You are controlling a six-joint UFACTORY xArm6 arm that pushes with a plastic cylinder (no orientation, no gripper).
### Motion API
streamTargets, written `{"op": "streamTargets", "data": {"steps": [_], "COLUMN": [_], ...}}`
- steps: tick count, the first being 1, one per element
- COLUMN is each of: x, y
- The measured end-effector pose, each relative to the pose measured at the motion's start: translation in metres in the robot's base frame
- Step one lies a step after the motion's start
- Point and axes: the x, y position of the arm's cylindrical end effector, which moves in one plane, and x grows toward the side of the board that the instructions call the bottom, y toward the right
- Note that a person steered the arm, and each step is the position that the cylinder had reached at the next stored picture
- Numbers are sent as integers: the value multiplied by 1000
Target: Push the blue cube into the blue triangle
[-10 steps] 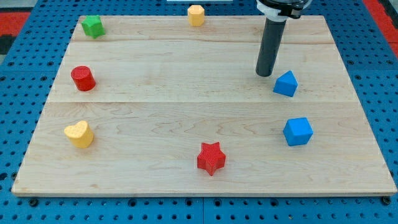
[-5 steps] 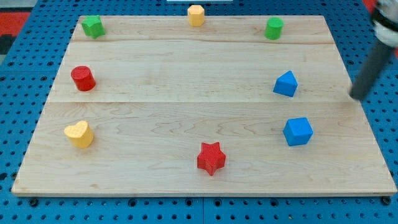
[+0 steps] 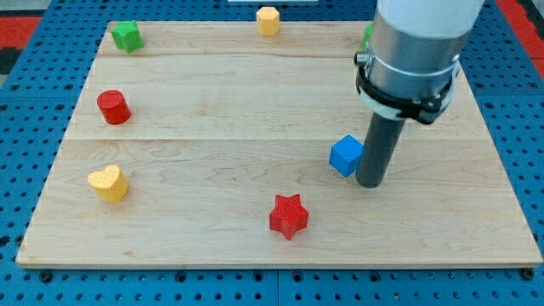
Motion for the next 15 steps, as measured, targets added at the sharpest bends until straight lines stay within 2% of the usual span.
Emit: {"op": "streamTargets", "data": {"steps": [1,2,3,5,7,8,15], "x": [-8,-32,-35,-20,-42,-62,-74], "y": [-67,-55,-24,-8,27,27,24]}}
